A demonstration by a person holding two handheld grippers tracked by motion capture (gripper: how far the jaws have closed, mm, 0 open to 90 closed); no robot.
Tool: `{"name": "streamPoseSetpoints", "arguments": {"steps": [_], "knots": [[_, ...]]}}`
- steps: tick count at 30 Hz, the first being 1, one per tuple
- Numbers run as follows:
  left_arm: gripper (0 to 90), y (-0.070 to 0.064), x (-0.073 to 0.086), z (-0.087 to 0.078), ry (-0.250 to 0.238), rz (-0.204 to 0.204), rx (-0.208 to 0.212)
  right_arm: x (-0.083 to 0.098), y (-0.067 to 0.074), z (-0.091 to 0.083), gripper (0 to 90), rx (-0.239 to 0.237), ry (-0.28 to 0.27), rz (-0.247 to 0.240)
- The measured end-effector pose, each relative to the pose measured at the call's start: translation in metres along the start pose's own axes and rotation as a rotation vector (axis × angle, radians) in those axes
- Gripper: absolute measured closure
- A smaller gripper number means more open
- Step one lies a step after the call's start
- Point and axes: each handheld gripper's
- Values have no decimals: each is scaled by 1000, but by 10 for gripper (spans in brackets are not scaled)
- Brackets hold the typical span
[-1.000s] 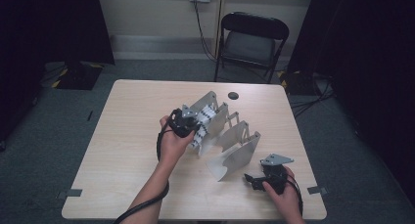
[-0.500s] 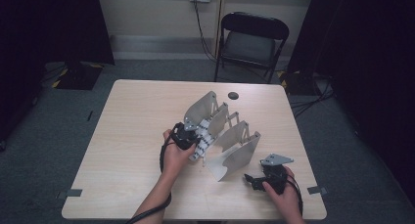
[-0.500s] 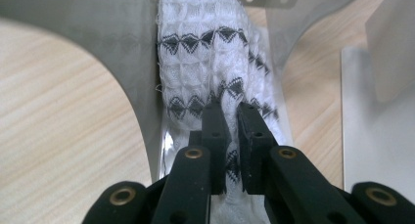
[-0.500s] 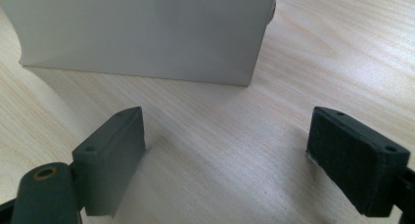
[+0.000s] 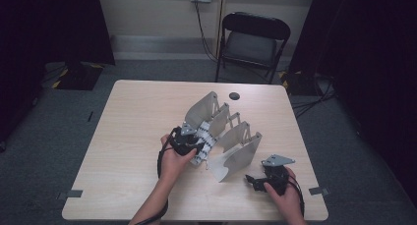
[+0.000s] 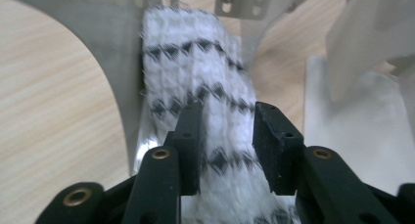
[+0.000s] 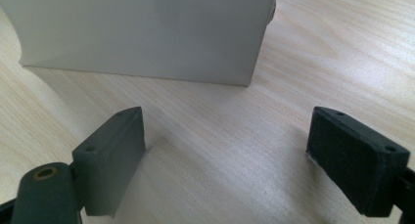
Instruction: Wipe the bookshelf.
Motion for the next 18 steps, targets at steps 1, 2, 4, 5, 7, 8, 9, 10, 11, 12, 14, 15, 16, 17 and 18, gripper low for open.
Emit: {"name": "streamPoseSetpoints", "arguments": {"steps": [1,2,4,5,7,8,9,10,11,12,14,15,16,17,18], "knots": [[593,0,2,2,10,7,-3,0,0,0,136,0,0,0],[576,-1,4,4,19,10,-13,0,0,0,136,0,0,-1],[583,-2,8,9,35,12,-17,0,0,0,136,0,0,0],[614,-2,9,12,37,11,-21,0,0,0,136,0,0,1],[650,-1,11,14,42,29,-32,0,0,0,136,0,0,0],[650,-1,12,15,42,26,-30,0,0,0,136,0,0,0],[682,0,11,14,46,29,-23,0,0,0,136,0,0,0],[726,-1,10,14,57,26,-21,0,0,0,136,0,0,1],[754,-1,9,13,57,40,-21,0,0,0,136,0,0,1],[791,-1,8,12,66,49,-25,0,0,0,136,1,-1,1],[819,-4,4,9,77,47,-29,0,0,0,136,0,0,1],[824,-4,2,8,70,57,-28,0,0,0,136,0,0,1],[827,-6,0,5,62,62,-27,0,0,0,136,0,0,1],[828,-7,-5,0,58,84,-29,0,0,0,136,0,0,1],[828,-8,-8,-4,42,88,-34,0,0,0,136,0,0,1]]}}
Point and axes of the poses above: each handheld gripper's, and its own axes: z roughly forward along the jaws, x roughly out of its underside, y roughly to its left, and after that the axes turned 7 degrees about y, right-handed
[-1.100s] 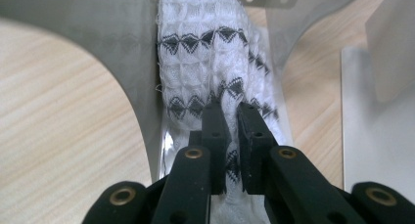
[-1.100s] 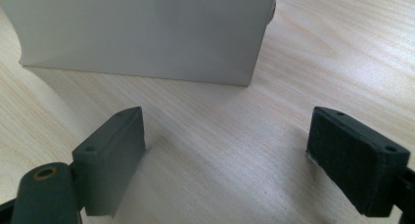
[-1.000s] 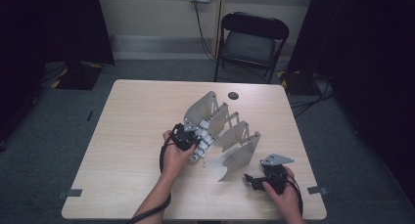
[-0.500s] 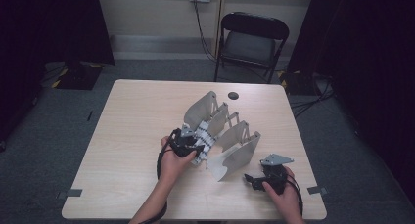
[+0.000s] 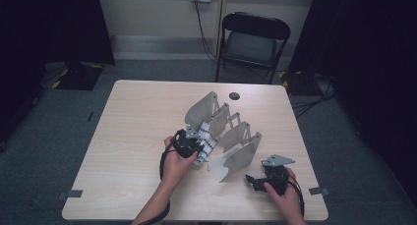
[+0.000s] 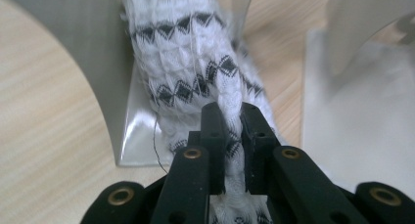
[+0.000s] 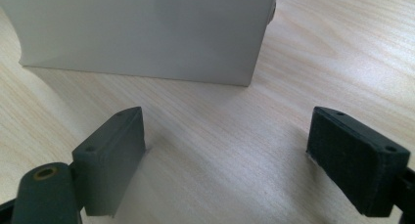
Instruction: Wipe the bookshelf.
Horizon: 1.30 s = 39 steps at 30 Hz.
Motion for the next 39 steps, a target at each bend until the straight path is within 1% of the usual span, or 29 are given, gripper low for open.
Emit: {"name": "streamPoseSetpoints", "arguments": {"steps": [1,2,3,4,5,6,7,8,9,11,14,16,18,20,21,24,25,27,29,30,32,33,35,38,39], "knots": [[829,0,-3,-4,-6,3,4,0,0,0,136,0,0,-1],[829,0,-8,-10,-14,10,-1,0,0,0,136,0,0,-1],[829,1,-13,-15,-28,18,-5,0,0,0,136,0,0,-1],[829,1,-19,-21,-45,15,-9,0,0,0,136,0,0,-1],[829,3,-26,-29,-64,23,-19,0,0,0,136,0,0,-1],[829,5,-33,-35,-75,27,-27,0,0,0,136,0,0,1],[829,6,-39,-40,-80,39,-35,0,0,0,136,0,0,1],[829,6,-43,-44,-93,34,-37,0,0,0,136,0,0,1],[829,7,-49,-49,-99,50,-46,0,0,0,135,1,-2,0],[829,9,-60,-58,-125,62,-55,0,0,0,136,1,-1,1],[829,10,-73,-68,-149,74,-72,0,0,0,136,0,0,0],[829,11,-78,-67,-152,72,-73,0,0,0,136,1,-1,1],[828,12,-78,-61,-139,69,-81,0,0,0,136,1,-2,0],[828,14,-76,-52,-114,69,-81,0,0,0,136,0,0,1],[828,14,-74,-47,-114,58,-74,0,0,0,136,0,0,0],[828,16,-66,-37,-93,49,-74,0,0,0,136,0,0,1],[828,17,-63,-33,-91,35,-73,0,0,0,136,0,-1,0],[828,19,-57,-29,-70,36,-73,0,0,0,136,1,-2,0],[828,20,-52,-24,-66,23,-73,0,0,0,136,0,0,0],[827,21,-50,-24,-58,27,-78,0,0,0,136,1,-2,0],[827,22,-45,-20,-51,18,-68,0,0,0,136,1,-1,1],[827,21,-42,-17,-49,6,-64,0,0,0,136,1,-1,1],[827,21,-37,-14,-38,8,-60,0,0,0,136,1,-1,1],[827,21,-30,-9,-30,-5,-54,0,0,0,136,0,0,0],[827,20,-28,-7,-25,-17,-46,0,0,0,136,1,-1,1]]}}
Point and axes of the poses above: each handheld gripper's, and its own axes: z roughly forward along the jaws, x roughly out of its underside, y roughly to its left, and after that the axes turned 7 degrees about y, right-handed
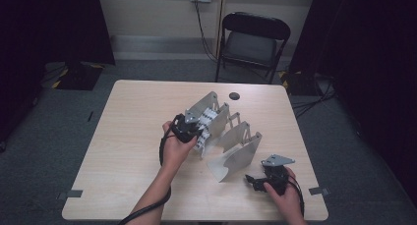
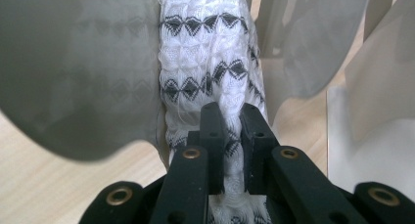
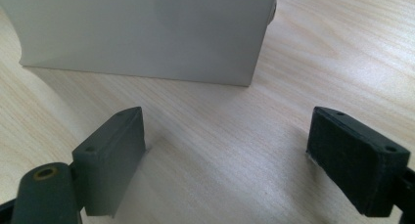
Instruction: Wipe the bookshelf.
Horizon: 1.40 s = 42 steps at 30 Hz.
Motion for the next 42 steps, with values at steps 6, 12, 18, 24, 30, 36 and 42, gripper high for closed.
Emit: {"name": "streamPoseSetpoints", "arguments": {"steps": [6,12,18,24,30,36,42], "knots": [[827,-2,13,13,19,-19,17,0,0,0,136,0,0,0],[827,-3,23,22,51,-38,27,0,0,0,136,0,0,0],[826,-2,32,25,60,-63,40,0,0,0,136,0,0,0],[827,-4,30,17,64,-49,66,0,0,0,136,0,0,0],[827,-8,11,-3,28,-6,65,0,0,0,136,0,0,0],[827,-10,-11,-25,-16,29,47,0,0,0,136,0,0,0],[827,-9,-33,-45,-57,57,30,0,0,0,136,0,0,0]]}}
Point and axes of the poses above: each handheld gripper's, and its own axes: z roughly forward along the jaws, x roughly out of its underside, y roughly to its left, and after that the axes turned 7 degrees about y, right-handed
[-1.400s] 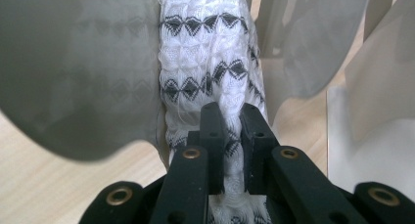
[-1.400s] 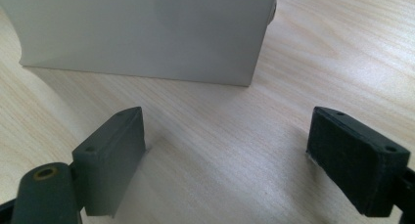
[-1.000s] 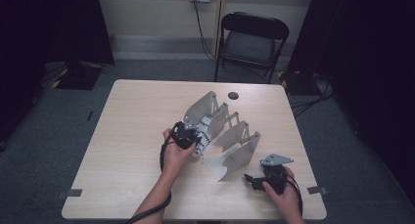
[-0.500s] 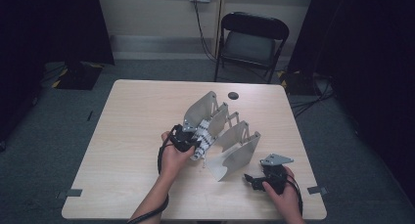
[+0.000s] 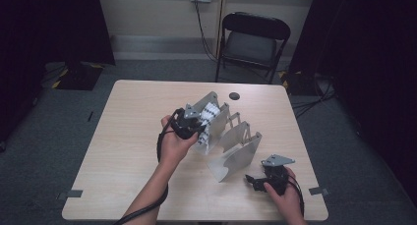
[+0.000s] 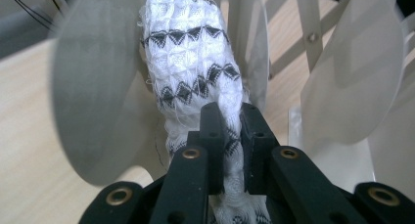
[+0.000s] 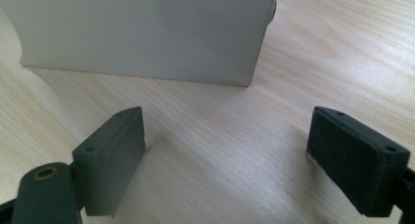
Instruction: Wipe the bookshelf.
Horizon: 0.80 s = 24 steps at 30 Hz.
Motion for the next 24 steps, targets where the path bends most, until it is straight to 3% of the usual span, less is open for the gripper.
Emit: {"name": "streamPoseSetpoints", "arguments": {"steps": [7,12,24], "knots": [[826,3,-21,-19,-59,14,-25,0,0,0,136,0,0,0],[826,10,-26,-25,-59,15,-48,0,0,0,136,0,0,0],[826,20,-5,-1,-18,-36,-65,0,0,0,136,-1,1,0]]}}
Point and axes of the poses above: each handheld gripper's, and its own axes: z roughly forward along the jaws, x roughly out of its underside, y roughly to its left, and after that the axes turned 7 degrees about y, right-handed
